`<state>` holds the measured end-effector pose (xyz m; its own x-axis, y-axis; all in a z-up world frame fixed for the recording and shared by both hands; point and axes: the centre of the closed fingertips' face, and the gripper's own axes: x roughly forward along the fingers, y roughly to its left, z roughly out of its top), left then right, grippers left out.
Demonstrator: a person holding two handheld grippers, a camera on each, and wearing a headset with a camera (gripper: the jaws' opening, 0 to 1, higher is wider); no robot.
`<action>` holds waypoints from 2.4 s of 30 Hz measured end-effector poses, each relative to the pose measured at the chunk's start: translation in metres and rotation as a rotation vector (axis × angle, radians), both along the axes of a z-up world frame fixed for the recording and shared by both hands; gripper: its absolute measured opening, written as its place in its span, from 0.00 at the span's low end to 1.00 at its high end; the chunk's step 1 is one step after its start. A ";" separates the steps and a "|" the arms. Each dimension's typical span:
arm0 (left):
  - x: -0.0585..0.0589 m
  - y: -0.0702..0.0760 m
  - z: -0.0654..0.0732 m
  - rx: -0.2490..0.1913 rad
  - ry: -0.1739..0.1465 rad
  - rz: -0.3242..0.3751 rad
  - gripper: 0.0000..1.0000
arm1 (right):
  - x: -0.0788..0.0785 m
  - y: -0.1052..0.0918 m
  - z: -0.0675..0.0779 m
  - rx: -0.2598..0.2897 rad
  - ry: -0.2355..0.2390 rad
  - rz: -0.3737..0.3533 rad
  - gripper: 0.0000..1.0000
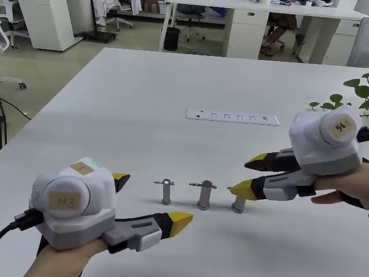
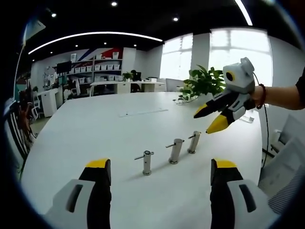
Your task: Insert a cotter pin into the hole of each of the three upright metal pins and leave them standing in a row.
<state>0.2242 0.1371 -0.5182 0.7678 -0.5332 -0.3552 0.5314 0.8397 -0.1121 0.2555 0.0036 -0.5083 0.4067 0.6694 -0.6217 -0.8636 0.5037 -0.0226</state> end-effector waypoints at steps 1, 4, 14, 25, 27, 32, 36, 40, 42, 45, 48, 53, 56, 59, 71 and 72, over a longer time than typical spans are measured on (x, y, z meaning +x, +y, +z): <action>0.001 0.001 0.000 -0.002 0.001 0.008 0.85 | -0.001 0.000 0.001 0.009 -0.002 -0.023 0.44; 0.002 0.003 0.002 -0.003 -0.009 0.019 0.84 | -0.007 -0.001 -0.002 0.028 0.020 -0.101 0.48; 0.003 0.003 -0.001 0.047 -0.023 0.027 0.84 | -0.023 0.000 -0.007 0.101 -0.025 -0.287 0.58; 0.001 -0.003 -0.005 0.060 -0.019 -0.004 0.85 | -0.028 -0.002 0.000 0.216 -0.172 -0.399 0.64; 0.000 -0.004 -0.005 0.055 -0.018 -0.004 0.86 | -0.027 -0.002 0.003 0.278 -0.190 -0.430 0.66; 0.000 -0.004 -0.008 0.067 -0.015 -0.005 0.86 | -0.028 -0.006 -0.008 0.282 -0.206 -0.462 0.70; 0.001 -0.003 -0.006 0.050 -0.020 0.007 0.86 | -0.025 -0.014 -0.014 0.213 -0.235 -0.463 0.71; 0.001 -0.003 -0.006 0.057 -0.024 0.008 0.86 | -0.022 -0.015 -0.012 0.187 -0.285 -0.467 0.70; 0.001 -0.003 -0.006 0.060 -0.026 0.006 0.86 | -0.022 -0.013 -0.012 0.188 -0.286 -0.464 0.72; 0.000 -0.003 -0.006 0.063 -0.025 0.007 0.86 | -0.023 -0.013 -0.017 0.176 -0.261 -0.463 0.73; 0.000 -0.001 -0.008 0.066 -0.020 0.012 0.86 | -0.023 -0.014 -0.017 0.173 -0.260 -0.470 0.73; 0.000 0.000 -0.009 0.076 -0.019 0.012 0.86 | -0.022 -0.017 -0.019 0.180 -0.240 -0.492 0.75; 0.000 0.000 -0.010 0.075 -0.017 0.015 0.86 | -0.021 -0.019 -0.019 0.181 -0.237 -0.504 0.75; 0.001 0.000 -0.009 0.073 -0.022 0.016 0.85 | -0.020 -0.021 -0.017 0.188 -0.245 -0.516 0.75; 0.002 0.004 -0.009 0.068 -0.020 0.032 0.86 | -0.020 -0.023 -0.021 0.218 -0.208 -0.544 0.75; 0.002 0.004 -0.008 0.068 -0.022 0.034 0.86 | -0.020 -0.023 -0.021 0.218 -0.206 -0.542 0.75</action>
